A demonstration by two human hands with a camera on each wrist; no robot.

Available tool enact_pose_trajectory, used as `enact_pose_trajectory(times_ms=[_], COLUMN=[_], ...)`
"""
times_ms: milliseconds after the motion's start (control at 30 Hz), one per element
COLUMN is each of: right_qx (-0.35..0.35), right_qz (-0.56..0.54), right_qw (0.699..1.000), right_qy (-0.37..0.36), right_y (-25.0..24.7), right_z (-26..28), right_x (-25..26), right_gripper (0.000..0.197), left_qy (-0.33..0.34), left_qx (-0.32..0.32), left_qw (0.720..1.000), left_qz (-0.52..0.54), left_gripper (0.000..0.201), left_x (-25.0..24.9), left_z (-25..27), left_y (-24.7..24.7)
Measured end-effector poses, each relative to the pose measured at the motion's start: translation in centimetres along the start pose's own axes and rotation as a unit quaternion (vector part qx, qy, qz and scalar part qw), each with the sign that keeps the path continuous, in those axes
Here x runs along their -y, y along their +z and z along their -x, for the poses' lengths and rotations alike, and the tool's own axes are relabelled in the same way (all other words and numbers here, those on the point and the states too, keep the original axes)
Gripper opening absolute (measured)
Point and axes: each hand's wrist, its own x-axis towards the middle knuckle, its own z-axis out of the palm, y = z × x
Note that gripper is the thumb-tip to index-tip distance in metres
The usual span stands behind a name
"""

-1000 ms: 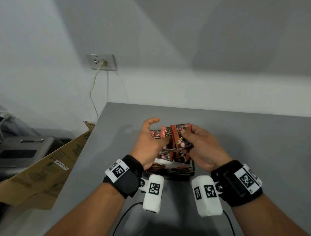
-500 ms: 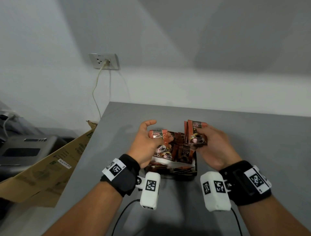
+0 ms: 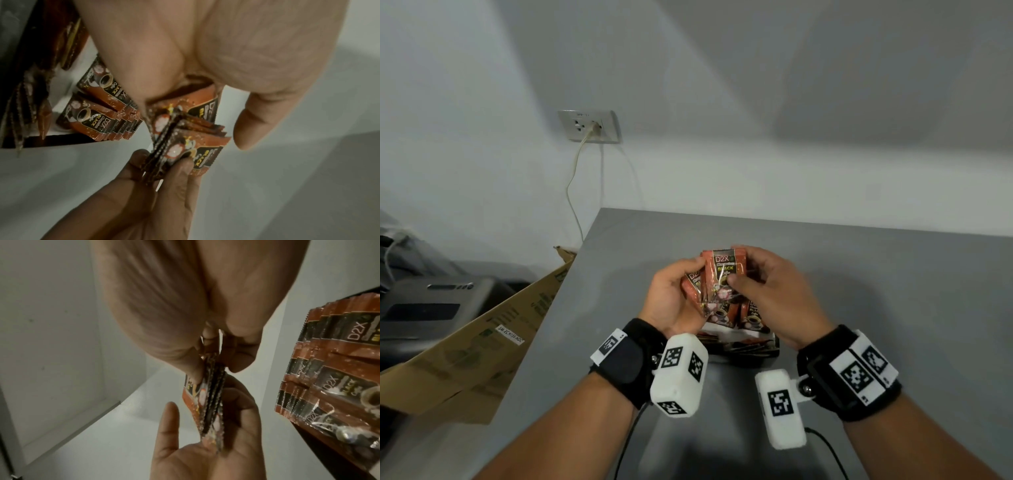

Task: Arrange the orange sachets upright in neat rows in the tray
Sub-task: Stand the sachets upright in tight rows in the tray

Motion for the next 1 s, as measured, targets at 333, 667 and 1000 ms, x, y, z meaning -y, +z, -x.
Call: enact_pose_trajectory(times_ms=[333,667,1000], right_qx=[0.027,0.158,0.071], right_qz=[0.061,0.305,0.187], right_qw=[0.997,0.921,0.977], right_qy=[-0.036,-0.182,-0.077], right_y=[1.3,0.3,0.4], right_z=[0.0,-0.6,-2.2], right_x=[-0.5,-0.3,1.4], right_gripper=[0.051,0.097,0.051], left_qy=[-0.022,-0.082,0.042], left_qx=[0.024,0.045,-0.046], left_qw=[0.997,0.995,0.981], left_qz=[-0.068,-0.032,-0.186], left_gripper=[0.024,0.021,0.060], left_x=[0.4,-0.2,-1.3], left_z=[0.0,0.2,0.2], left_y=[0.5,0.7,-1.4])
